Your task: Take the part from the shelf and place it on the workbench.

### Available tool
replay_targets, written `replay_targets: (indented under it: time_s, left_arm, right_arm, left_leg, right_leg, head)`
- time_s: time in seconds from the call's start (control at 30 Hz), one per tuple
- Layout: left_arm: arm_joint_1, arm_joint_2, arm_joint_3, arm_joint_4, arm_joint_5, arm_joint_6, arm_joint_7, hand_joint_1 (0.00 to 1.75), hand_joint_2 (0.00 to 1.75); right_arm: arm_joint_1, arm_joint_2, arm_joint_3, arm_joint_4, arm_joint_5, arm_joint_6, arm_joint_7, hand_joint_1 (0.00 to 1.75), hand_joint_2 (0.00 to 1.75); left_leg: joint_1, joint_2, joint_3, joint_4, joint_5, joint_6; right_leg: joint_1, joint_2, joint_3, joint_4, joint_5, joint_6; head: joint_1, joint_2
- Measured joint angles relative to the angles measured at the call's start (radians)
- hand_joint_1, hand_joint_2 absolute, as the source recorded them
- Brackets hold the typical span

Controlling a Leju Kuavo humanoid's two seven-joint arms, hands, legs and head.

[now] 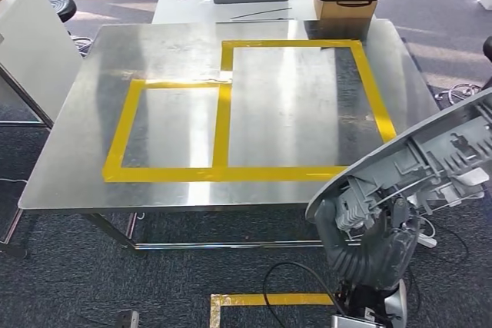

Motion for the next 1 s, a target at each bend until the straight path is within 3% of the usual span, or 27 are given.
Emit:
replay_targets:
  time_s: [0.07, 0.13, 0.17, 0.2, 0.27, 0.3, 0.33, 0.37, 0.43, 0.5, 0.63, 0.7, 0.8, 0.83, 0.87, 0.9, 0.97, 1.0]
  left_arm:
    - [0.000, 0.000, 0.000, 0.000, 0.000, -0.001, 0.000, 0.00, 1.75]
    - [0.003, 0.000, 0.001, 0.000, 0.000, 0.004, 0.002, 0.00, 1.75]
    - [0.004, 0.000, 0.001, 0.000, 0.000, 0.008, 0.005, 0.00, 1.75]
    - [0.003, 0.000, 0.001, 0.000, 0.000, 0.012, 0.008, 0.00, 1.75]
    - [0.002, 0.000, 0.002, 0.000, 0.000, 0.022, 0.013, 0.00, 1.75]
    - [0.003, 0.000, 0.002, 0.000, -0.001, 0.030, 0.015, 0.00, 1.75]
    - [0.004, 0.000, 0.002, 0.000, -0.001, 0.037, 0.017, 0.00, 1.75]
    - [0.005, 0.000, 0.002, 0.000, -0.002, 0.045, 0.018, 0.00, 1.75]
    - [0.006, 0.000, 0.002, 0.000, -0.003, 0.054, 0.019, 0.00, 1.75]
    - [0.005, 0.000, 0.002, 0.000, -0.004, 0.057, 0.019, 0.00, 1.75]
    - [0.001, -0.001, 0.002, 0.000, -0.005, 0.062, 0.020, 0.00, 1.75]
    - [-0.002, -0.001, 0.002, 0.000, -0.005, 0.069, 0.020, 0.00, 1.75]
    - [-0.004, -0.001, 0.002, 0.000, -0.005, 0.074, 0.020, 0.00, 1.75]
    - [-0.003, -0.001, 0.003, 0.000, -0.006, 0.074, 0.020, 0.00, 1.75]
    - [-0.003, -0.001, 0.003, 0.000, -0.007, 0.074, 0.020, 0.00, 1.75]
    - [-0.003, -0.001, 0.003, 0.000, -0.008, 0.074, 0.020, 0.00, 1.75]
    - [-0.004, -0.001, 0.003, 0.000, -0.009, 0.074, 0.020, 0.00, 1.75]
    - [-0.006, -0.001, 0.003, 0.000, -0.010, 0.074, 0.020, 0.00, 1.75]
  right_arm:
    - [0.001, 0.000, 0.000, -0.002, 0.003, -0.005, -0.001, 1.75, 1.75]
    - [0.002, 0.000, 0.000, -0.004, 0.005, -0.009, -0.002, 1.75, 1.75]
    - [0.002, 0.000, 0.001, -0.006, 0.006, -0.011, -0.002, 1.75, 1.75]
    - [0.002, 0.000, 0.001, -0.007, 0.007, -0.013, -0.002, 1.75, 1.75]
    - [0.003, 0.000, 0.002, -0.008, 0.009, -0.014, -0.002, 1.75, 1.75]
    - [0.005, 0.000, 0.002, -0.008, 0.009, -0.014, -0.001, 1.75, 1.75]
    - [0.006, 0.000, 0.003, -0.008, 0.009, -0.014, 0.000, 1.75, 1.75]
    - [0.008, 0.000, 0.003, -0.008, 0.009, -0.014, 0.000, 1.75, 1.75]
    - [0.009, 0.000, 0.005, -0.008, 0.010, -0.015, 0.001, 1.75, 1.75]
    - [0.010, 0.000, 0.007, -0.008, 0.010, -0.016, 0.001, 1.75, 1.75]
    - [0.013, -0.001, 0.008, -0.009, 0.009, -0.018, 0.003, 1.75, 1.75]
    - [0.012, -0.001, 0.008, -0.009, 0.010, -0.020, 0.004, 1.75, 1.75]
    - [0.012, -0.001, 0.008, -0.009, 0.010, -0.021, 0.006, 1.75, 1.75]
    - [0.012, -0.001, 0.008, -0.009, 0.010, -0.021, 0.008, 1.75, 1.75]
    - [0.012, -0.001, 0.008, -0.009, 0.010, -0.021, 0.009, 1.75, 1.75]
    - [0.012, -0.001, 0.008, -0.009, 0.010, -0.021, 0.010, 1.75, 1.75]
    - [0.011, -0.001, 0.008, -0.009, 0.010, -0.020, 0.013, 1.75, 1.75]
    - [0.010, -0.001, 0.008, -0.009, 0.010, -0.020, 0.016, 1.75, 1.75]
  left_leg:
    - [-0.001, -0.002, 0.018, -0.034, -0.014, 0.017]
    - [0.000, -0.002, 0.036, -0.042, -0.007, 0.032]
    - [0.000, -0.002, 0.046, -0.042, -0.005, 0.038]
    - [0.001, -0.002, 0.055, -0.042, -0.005, 0.043]
    - [0.000, -0.002, 0.064, -0.041, -0.015, 0.048]
    - [-0.001, -0.002, 0.069, -0.041, -0.020, 0.049]
    - [-0.001, -0.003, 0.077, -0.041, -0.027, 0.049]
    - [-0.001, -0.004, 0.087, -0.041, -0.035, 0.048]
    - [-0.001, -0.007, 0.112, -0.041, -0.055, 0.043]
    - [-0.002, -0.008, 0.125, -0.041, -0.070, 0.034]
    - [-0.004, -0.006, 0.125, -0.037, -0.081, 0.014]
    - [-0.004, -0.003, 0.094, 0.021, -0.109, 0.002]
    - [0.001, -0.001, -0.027, 0.211, -0.184, -0.011]
    - [0.002, -0.001, -0.059, 0.247, -0.188, -0.013]
    - [0.002, -0.001, -0.075, 0.251, -0.171, -0.013]
    - [0.003, 0.000, -0.071, 0.217, -0.133, -0.013]
    - [0.004, 0.000, -0.029, 0.089, -0.036, -0.011]
    - [0.004, 0.000, -0.010, 0.030, -0.009, -0.007]
  right_leg:
    - [0.002, 0.001, 0.012, -0.005, -0.001, 0.014]
    - [0.000, -0.002, 0.026, -0.002, -0.002, 0.025]
    - [0.000, -0.004, 0.018, 0.020, -0.018, 0.028]
    - [-0.001, -0.006, -0.005, 0.064, -0.042, 0.030]
    - [0.000, -0.006, -0.082, 0.195, -0.098, 0.033]
    - [0.000, -0.006, -0.119, 0.245, -0.113, 0.034]
    - [0.000, -0.006, -0.141, 0.263, -0.109, 0.034]
    - [0.000, -0.007, -0.144, 0.242, -0.084, 0.033]
    - [0.000, -0.007, -0.109, 0.120, 0.013, 0.028]
    - [0.004, -0.007, -0.082, 0.027, 0.072, 0.018]
    - [0.005, -0.003, -0.076, 0.012, 0.078, -0.007]
    - [0.000, -0.005, -0.064, 0.005, 0.074, -0.014]
    - [-0.002, -0.007, -0.057, 0.004, 0.066, -0.021]
    - [-0.002, -0.006, -0.055, 0.004, 0.064, -0.022]
    - [-0.002, -0.005, -0.052, 0.004, 0.061, -0.022]
    - [-0.002, -0.004, -0.046, 0.004, 0.059, -0.021]
    - [-0.002, -0.003, -0.035, 0.005, 0.052, -0.016]
    - [0.000, -0.002, -0.033, 0.006, 0.050, -0.012]
  head:
    - [0.001, 0.000]
    - [0.004, 0.000]
    - [0.006, 0.000]
    - [0.009, 0.000]
    - [0.014, 0.000]
    - [0.015, 0.000]
    - [0.016, 0.000]
    - [0.017, 0.000]
    - [0.018, 0.000]
    - [0.018, 0.000]
    - [0.016, 0.000]
    - [0.014, 0.000]
    - [0.012, 0.000]
    - [0.012, 0.000]
    - [0.012, 0.000]
    - [0.012, 0.000]
    - [0.012, 0.000]
    - [0.011, 0.000]
